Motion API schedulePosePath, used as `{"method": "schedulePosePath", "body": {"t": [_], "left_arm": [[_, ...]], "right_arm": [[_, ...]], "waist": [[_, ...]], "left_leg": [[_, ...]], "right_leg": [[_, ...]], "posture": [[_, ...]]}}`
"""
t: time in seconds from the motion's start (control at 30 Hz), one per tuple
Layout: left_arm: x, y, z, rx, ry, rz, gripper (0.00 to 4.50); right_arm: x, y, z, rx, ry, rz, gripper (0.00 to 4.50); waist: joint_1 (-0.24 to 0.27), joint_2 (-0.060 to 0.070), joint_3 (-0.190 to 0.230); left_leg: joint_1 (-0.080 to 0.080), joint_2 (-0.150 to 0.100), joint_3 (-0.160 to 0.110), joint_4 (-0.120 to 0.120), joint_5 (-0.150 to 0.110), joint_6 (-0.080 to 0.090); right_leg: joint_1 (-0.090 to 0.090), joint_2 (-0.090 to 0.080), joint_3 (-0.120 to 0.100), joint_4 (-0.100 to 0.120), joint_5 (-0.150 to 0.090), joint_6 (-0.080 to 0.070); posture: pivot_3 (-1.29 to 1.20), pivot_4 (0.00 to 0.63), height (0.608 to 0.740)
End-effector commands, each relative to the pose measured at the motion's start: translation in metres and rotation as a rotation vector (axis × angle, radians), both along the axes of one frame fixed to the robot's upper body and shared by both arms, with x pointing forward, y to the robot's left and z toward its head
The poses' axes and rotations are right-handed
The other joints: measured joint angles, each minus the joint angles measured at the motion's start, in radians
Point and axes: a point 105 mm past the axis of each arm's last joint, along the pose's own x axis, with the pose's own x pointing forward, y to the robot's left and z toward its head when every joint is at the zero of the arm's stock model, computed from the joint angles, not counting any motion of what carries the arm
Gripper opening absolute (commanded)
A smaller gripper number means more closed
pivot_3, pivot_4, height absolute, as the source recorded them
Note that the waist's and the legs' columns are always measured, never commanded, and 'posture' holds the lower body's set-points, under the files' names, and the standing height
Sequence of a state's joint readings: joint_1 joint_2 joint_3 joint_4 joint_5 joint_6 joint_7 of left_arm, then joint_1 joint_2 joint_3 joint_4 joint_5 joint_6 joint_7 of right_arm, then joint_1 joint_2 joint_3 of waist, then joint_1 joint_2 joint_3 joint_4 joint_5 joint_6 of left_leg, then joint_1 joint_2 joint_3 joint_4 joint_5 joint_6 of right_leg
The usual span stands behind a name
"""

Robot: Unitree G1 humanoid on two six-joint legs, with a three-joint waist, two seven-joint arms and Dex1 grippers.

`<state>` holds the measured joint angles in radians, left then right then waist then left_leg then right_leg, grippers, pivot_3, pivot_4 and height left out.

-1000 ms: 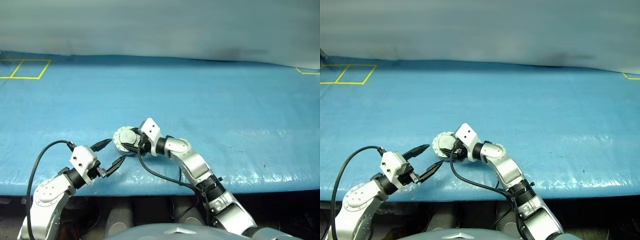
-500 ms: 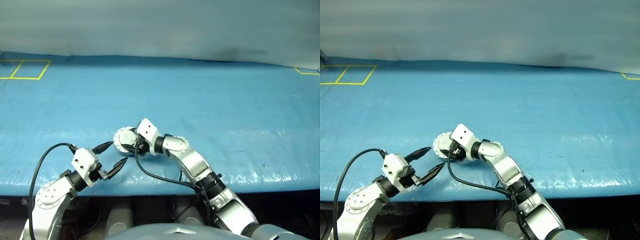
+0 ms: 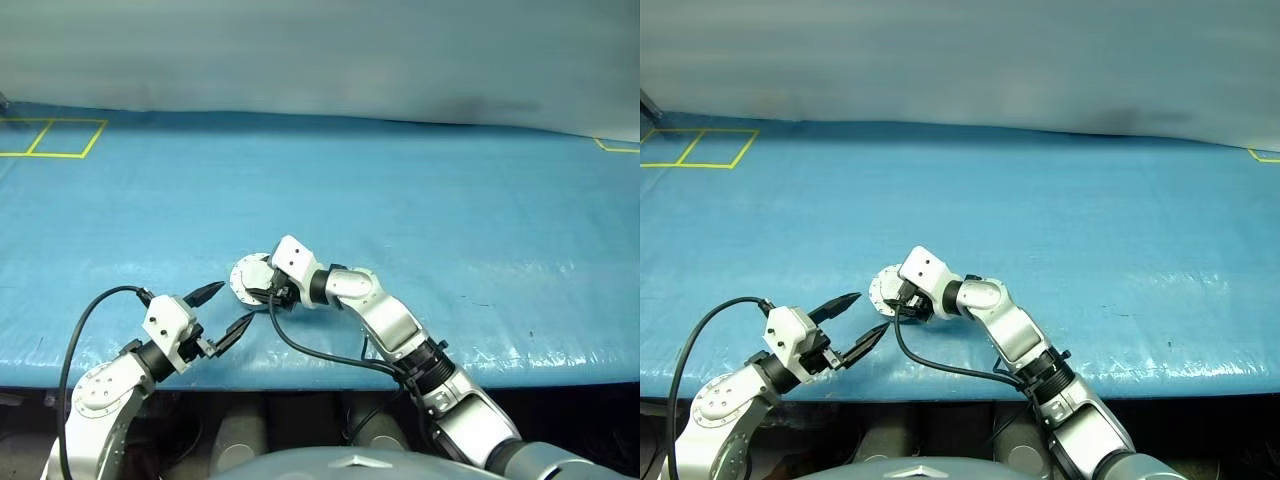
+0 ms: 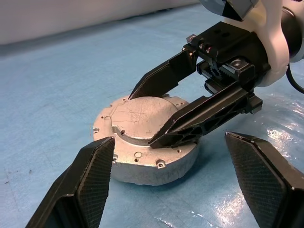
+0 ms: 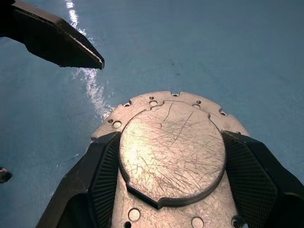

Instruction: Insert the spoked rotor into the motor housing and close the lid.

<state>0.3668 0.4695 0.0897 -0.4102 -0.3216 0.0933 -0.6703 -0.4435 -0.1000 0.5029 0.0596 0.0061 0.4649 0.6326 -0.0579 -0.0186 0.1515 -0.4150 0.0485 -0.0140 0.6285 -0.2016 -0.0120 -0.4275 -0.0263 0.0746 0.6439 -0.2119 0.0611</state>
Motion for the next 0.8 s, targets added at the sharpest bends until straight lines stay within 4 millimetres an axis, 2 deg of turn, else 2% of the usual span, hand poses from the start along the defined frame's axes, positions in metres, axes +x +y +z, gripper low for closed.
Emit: {"method": "schedulePosePath", "body": {"t": [0.03,0.07,0.17,0.5,0.8], "left_arm": [[0.01,0.004,0.002,-0.032,-0.001,0.065,4.04],[0.015,0.004,0.004,-0.051,-0.012,0.086,4.04],[0.024,0.004,0.006,-0.089,-0.028,0.111,3.43],[0.035,-0.003,-0.005,-0.058,0.006,0.105,0.09],[0.039,0.0,-0.014,-0.015,0.035,0.132,0.04]], "right_arm": [[0.005,-0.018,-0.022,-0.093,0.048,-0.066,3.02],[0.005,-0.019,-0.022,-0.092,0.049,-0.068,3.02],[0.005,-0.019,-0.022,-0.09,0.049,-0.075,3.02],[0.006,-0.022,-0.021,-0.083,0.044,-0.095,3.02],[0.007,-0.024,-0.02,-0.078,0.043,-0.114,3.02]], "waist": [[0.001,0.0,0.0],[0.002,0.0,-0.001],[0.004,-0.001,-0.001],[0.01,-0.001,-0.002],[0.016,-0.001,-0.002]], "left_leg": [[0.0,0.0,0.0,0.0,0.0,0.0],[0.0,0.0,0.0,0.0,0.0,0.0],[0.0,-0.001,0.0,0.001,0.0,0.0],[0.0,-0.001,0.0,0.001,0.0,0.0],[0.0,-0.001,-0.001,0.001,0.0,0.0]], "right_leg": [[0.0,0.0,0.0,0.0,0.0,0.0],[0.0,0.0,0.0,0.0,0.0,0.0],[0.001,0.0,0.0,0.0,0.0,0.0],[0.001,0.0,0.0,0.0,0.0,0.0],[0.001,0.0,0.0,0.0,0.0,0.0]], "posture": [[0.0,0.15,0.74],[0.0,0.15,0.74],[0.0,0.15,0.74],[0.0,0.15,0.74],[0.0,0.15,0.74]]}}
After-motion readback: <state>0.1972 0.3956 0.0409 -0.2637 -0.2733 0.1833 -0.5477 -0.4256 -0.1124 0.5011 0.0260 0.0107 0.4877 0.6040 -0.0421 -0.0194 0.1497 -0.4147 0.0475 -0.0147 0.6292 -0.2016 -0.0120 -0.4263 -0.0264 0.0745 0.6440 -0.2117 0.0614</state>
